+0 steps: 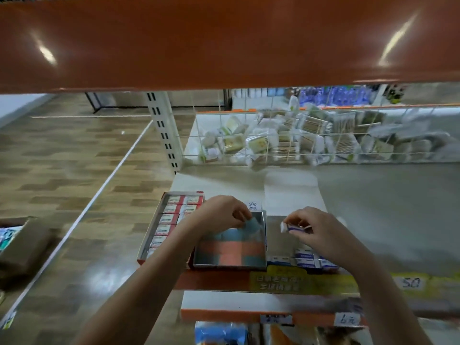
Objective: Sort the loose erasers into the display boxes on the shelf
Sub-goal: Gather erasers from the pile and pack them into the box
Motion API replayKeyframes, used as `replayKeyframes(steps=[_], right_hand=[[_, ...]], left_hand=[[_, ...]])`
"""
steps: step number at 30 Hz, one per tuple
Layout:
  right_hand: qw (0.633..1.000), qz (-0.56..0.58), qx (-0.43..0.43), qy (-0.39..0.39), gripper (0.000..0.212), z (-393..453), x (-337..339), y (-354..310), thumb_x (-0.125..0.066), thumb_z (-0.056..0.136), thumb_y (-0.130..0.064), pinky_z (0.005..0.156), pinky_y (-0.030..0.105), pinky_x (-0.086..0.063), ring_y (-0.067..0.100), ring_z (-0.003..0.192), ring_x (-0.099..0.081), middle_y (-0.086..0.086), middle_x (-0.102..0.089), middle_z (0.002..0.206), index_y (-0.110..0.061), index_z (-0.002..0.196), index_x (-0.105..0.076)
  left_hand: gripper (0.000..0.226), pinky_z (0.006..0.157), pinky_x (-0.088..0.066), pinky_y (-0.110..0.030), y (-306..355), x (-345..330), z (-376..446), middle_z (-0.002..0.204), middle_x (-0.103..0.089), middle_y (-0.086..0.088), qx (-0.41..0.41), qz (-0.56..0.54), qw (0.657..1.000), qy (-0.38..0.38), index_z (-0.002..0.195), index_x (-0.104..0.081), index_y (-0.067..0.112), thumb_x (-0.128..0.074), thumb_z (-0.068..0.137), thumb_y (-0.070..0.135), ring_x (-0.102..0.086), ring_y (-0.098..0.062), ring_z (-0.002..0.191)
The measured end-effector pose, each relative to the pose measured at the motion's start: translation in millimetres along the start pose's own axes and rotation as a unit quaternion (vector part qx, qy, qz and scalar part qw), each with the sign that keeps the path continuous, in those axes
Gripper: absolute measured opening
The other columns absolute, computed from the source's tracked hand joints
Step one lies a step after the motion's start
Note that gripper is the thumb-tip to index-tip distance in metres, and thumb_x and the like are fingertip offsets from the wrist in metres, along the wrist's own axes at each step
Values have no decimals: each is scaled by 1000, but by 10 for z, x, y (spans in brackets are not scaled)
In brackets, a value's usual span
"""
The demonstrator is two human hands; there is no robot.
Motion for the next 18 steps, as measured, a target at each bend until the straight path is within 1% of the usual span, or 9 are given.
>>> replayKeyframes(steps=[3,6,8,11,14,16,18], right_hand=[[1000,1,-18,1,12,-53,-24,2,-62,88,-22,79,21,-46,5,87,-56,-8,-59,94,-26,100,-64],[1000,8,-25,14,12,-78,-34,-7,-63,87,-22,81,26,-47,5,88,-56,-8,-60,94,-26,98,-65],[999,7,-29,13,11,-86,-46,-12,-63,87,-22,82,27,-48,5,88,-56,-9,-60,94,-28,97,-64],[999,2,-33,10,12,-91,-56,-17,-63,87,-23,83,29,-48,5,89,-56,-10,-60,95,-28,97,-63],[999,-2,-36,3,13,-80,-69,-30,-62,88,-24,84,29,-47,4,90,-55,-11,-59,97,-29,100,-63],[999,-4,-37,-8,14,-65,-81,-39,-61,88,-24,86,29,-47,4,91,-55,-12,-58,98,-30,100,-62],[999,-1,-36,-20,14,-40,-98,-49,-61,88,-23,86,28,-47,4,92,-54,-11,-58,100,-29,101,-62]], left_hand=[[29,86,-45,-16,-2,-32,12,107,-70,9,-19,11,999,-30,116,-65,26,-64,88,19,-62,0,93],[30,84,-44,-15,-3,-58,28,107,-69,11,-27,16,999,-26,117,-65,28,-64,88,21,-61,-1,95],[31,77,-42,-15,-7,-64,28,106,-69,11,-30,13,999,-20,117,-63,28,-64,87,20,-60,-1,92],[25,66,-35,-6,-5,-63,14,104,-70,10,-35,18,999,-7,111,-62,28,-64,87,21,-57,3,85],[24,63,-28,-2,27,-83,0,106,-69,13,-53,65,996,2,113,-63,30,-61,90,25,-58,2,91],[24,65,-31,-5,53,-96,2,107,-69,13,-61,92,994,12,114,-63,30,-60,91,26,-60,-2,96],[25,75,-39,-13,75,-113,8,108,-67,10,-66,117,991,20,115,-64,29,-59,91,26,-60,-6,97]])
Point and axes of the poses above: each hand's wrist, its own z-axis towards the middle knuckle, its own x-axis out of the back of the hand, y = z × x, the point moved 1 cm from there along z, towards the middle knuckle
